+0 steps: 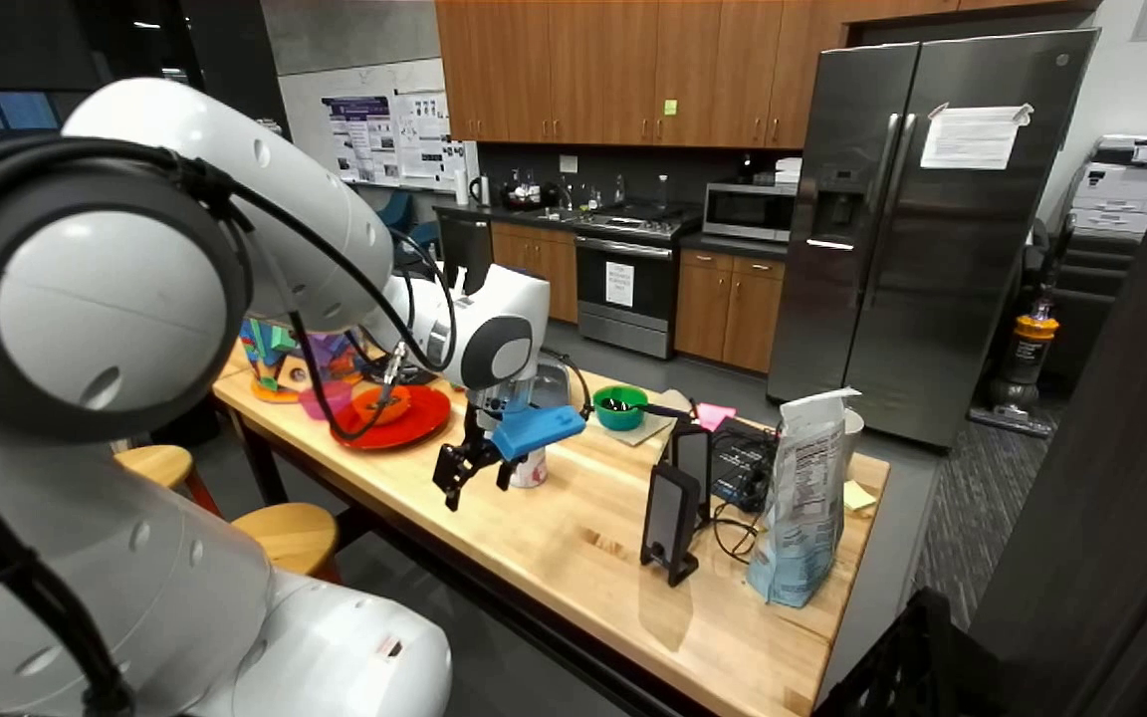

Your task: Push the white container on the dustpan

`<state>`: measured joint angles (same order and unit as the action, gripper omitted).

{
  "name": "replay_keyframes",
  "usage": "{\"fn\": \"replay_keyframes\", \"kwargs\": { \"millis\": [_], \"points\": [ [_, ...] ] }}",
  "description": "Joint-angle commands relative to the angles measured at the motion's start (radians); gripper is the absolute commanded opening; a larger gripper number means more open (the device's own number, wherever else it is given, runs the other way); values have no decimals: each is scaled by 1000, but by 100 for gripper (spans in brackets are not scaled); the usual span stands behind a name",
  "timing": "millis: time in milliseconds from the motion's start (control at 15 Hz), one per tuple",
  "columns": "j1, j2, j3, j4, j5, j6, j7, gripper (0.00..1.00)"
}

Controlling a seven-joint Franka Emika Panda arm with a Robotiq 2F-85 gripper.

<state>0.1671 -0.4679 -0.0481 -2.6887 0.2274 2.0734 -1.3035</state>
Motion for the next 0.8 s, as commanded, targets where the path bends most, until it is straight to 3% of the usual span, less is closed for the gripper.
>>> {"fn": "replay_keyframes", "kwargs": {
  "millis": [0, 467, 733],
  "points": [
    [11, 31, 12, -27, -6, 100, 8, 100],
    [14, 123, 18, -55, -3, 323, 26, 100],
    [30, 151, 32, -43, 18, 394, 79, 100]
  ]
}}
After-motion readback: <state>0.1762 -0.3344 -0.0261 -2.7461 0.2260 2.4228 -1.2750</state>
